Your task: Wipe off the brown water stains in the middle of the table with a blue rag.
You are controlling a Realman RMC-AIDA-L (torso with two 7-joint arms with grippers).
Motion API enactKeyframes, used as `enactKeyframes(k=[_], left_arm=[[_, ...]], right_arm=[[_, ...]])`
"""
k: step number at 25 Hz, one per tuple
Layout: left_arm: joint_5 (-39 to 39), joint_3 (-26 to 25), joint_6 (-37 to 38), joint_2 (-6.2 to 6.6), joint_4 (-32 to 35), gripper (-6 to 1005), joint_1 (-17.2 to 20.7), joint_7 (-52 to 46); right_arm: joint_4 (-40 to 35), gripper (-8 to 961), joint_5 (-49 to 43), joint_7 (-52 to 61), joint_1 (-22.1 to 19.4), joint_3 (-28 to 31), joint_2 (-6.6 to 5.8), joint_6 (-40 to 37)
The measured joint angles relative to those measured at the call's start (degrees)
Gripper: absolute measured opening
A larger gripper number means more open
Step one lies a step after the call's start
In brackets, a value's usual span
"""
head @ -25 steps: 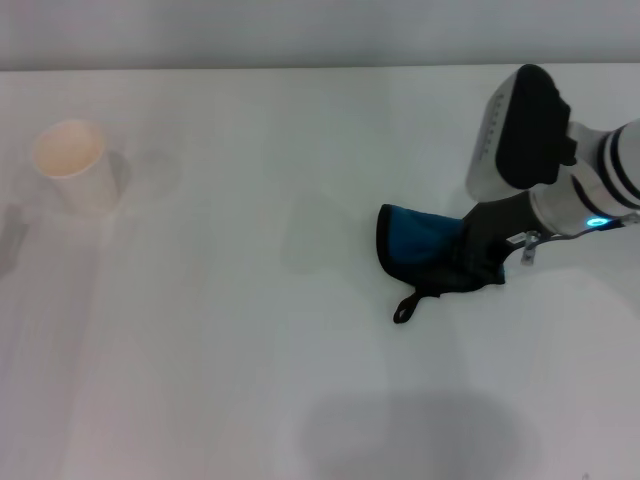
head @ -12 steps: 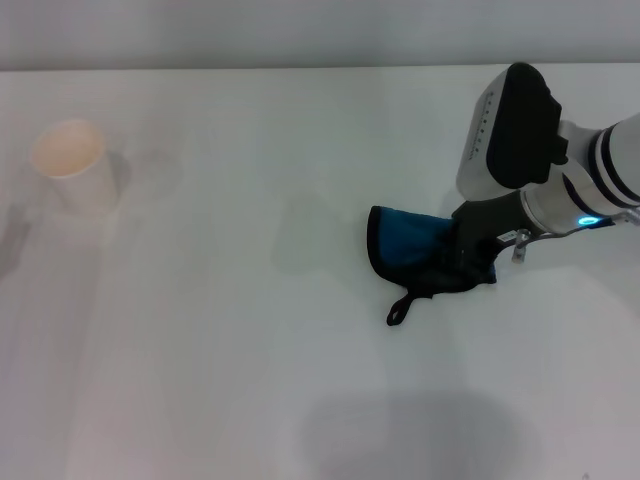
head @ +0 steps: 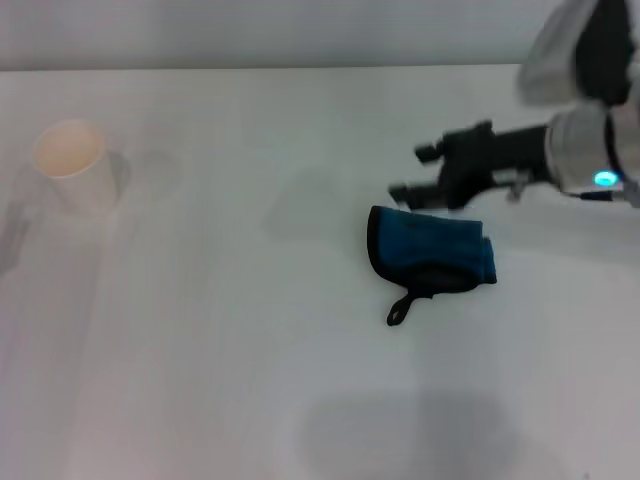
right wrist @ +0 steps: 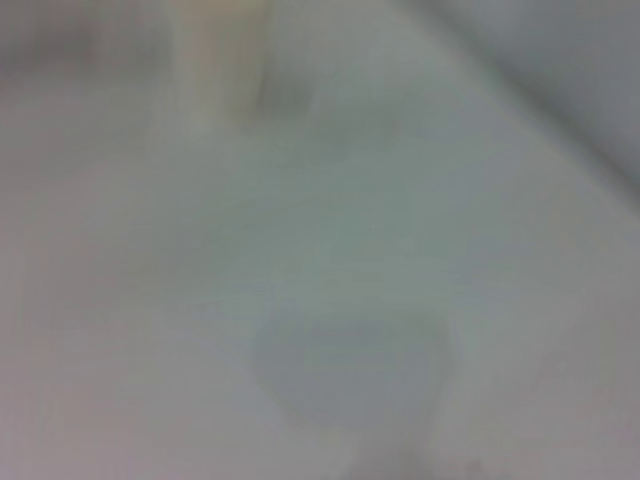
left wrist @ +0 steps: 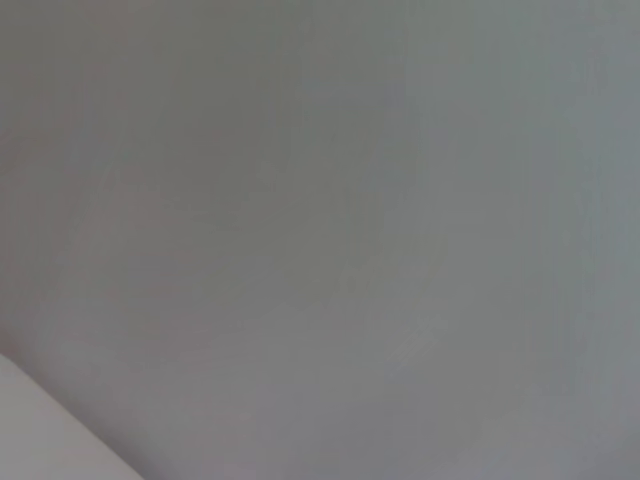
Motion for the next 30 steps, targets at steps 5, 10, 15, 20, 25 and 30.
enactKeyframes(k=[5, 10, 15, 20, 25, 30], left_arm=[[0.28, 0.04, -0.13, 0.07, 0.08, 887, -0.49, 0.16], [-0.07, -0.29, -0.08, 0.09, 0.13, 888, -1.10, -0.14], [-0.16, -0.36, -0.25, -0.02, 0.12, 888, -1.97, -0.19], [-0.15, -0.35, -0.36, -0.11, 0.11, 888, -3.03, 0.49], [0.50, -0.07, -0.39, -0.16, -0.20, 888, -4.40, 6.99], [2.00, 0.10, -0.51, -0.26, -0.45, 887, -4.72, 16.85]], right_arm=[[7.62, 658, 25.53, -8.43, -1.42, 9.65, -0.43, -0.98], [22.84, 694, 43.98, -17.47, -0.82, 25.08, -0.61, -7.86], [36.45, 687, 54.53, -30.51, -2.17, 38.14, -0.47, -11.10], [46.92, 682, 64.00, -58.09, -4.10, 41.55, 0.07, -10.67], [55.11, 679, 73.72, -82.06, -2.82, 41.64, 0.42, -6.57], [57.16, 684, 75.32, -86.38, -1.16, 41.68, 0.56, -2.68]])
